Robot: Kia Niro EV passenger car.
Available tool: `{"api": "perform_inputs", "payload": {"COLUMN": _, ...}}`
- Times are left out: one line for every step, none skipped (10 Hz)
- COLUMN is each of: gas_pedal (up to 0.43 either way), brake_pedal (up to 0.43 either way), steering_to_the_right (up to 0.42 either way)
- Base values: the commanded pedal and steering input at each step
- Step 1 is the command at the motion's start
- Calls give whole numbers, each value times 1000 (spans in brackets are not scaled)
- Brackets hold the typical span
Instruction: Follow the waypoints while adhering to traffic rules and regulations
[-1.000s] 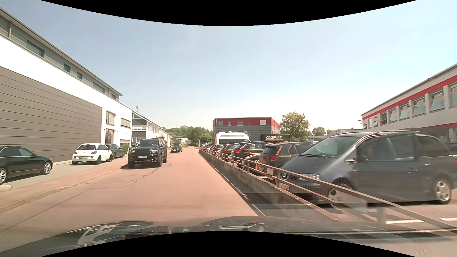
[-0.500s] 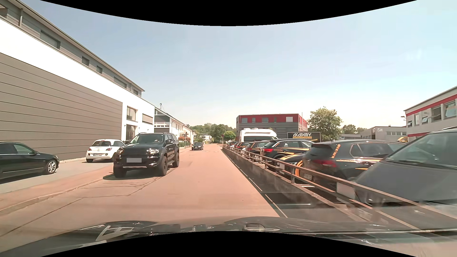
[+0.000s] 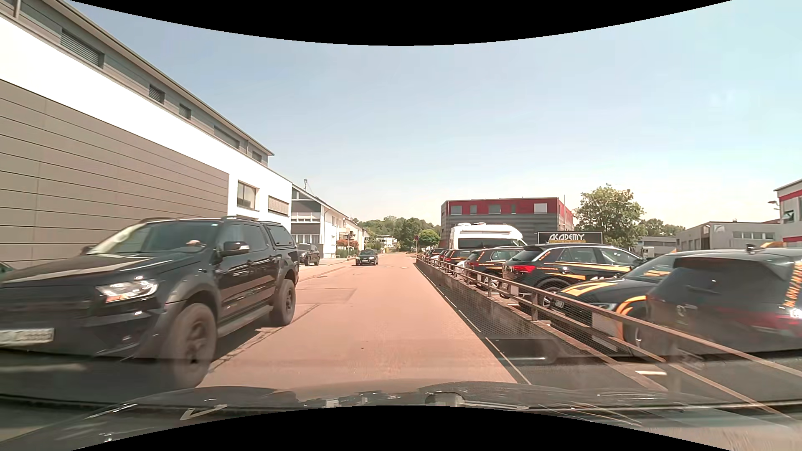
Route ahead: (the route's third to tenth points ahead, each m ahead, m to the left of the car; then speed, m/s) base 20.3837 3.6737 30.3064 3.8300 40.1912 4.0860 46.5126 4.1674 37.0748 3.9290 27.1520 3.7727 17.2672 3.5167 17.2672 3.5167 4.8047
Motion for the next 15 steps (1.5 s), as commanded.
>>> {"api": "perform_inputs", "payload": {"gas_pedal": 130, "brake_pedal": 0, "steering_to_the_right": -54}}
{"api": "perform_inputs", "payload": {"gas_pedal": 138, "brake_pedal": 0, "steering_to_the_right": -47}}
{"api": "perform_inputs", "payload": {"gas_pedal": 150, "brake_pedal": 0, "steering_to_the_right": -38}}
{"api": "perform_inputs", "payload": {"gas_pedal": 150, "brake_pedal": 0, "steering_to_the_right": -29}}
{"api": "perform_inputs", "payload": {"gas_pedal": 150, "brake_pedal": 0, "steering_to_the_right": -22}}
{"api": "perform_inputs", "payload": {"gas_pedal": 150, "brake_pedal": 0, "steering_to_the_right": -19}}
{"api": "perform_inputs", "payload": {"gas_pedal": 150, "brake_pedal": 0, "steering_to_the_right": -15}}
{"api": "perform_inputs", "payload": {"gas_pedal": 150, "brake_pedal": 0, "steering_to_the_right": -8}}
{"api": "perform_inputs", "payload": {"gas_pedal": 150, "brake_pedal": 0, "steering_to_the_right": -7}}
{"api": "perform_inputs", "payload": {"gas_pedal": 150, "brake_pedal": 0, "steering_to_the_right": -7}}
{"api": "perform_inputs", "payload": {"gas_pedal": 150, "brake_pedal": 0, "steering_to_the_right": -5}}
{"api": "perform_inputs", "payload": {"gas_pedal": 150, "brake_pedal": 0, "steering_to_the_right": -2}}
{"api": "perform_inputs", "payload": {"gas_pedal": 157, "brake_pedal": 0, "steering_to_the_right": 1}}
{"api": "perform_inputs", "payload": {"gas_pedal": 157, "brake_pedal": 0, "steering_to_the_right": 6}}
{"api": "perform_inputs", "payload": {"gas_pedal": 157, "brake_pedal": 0, "steering_to_the_right": 7}}
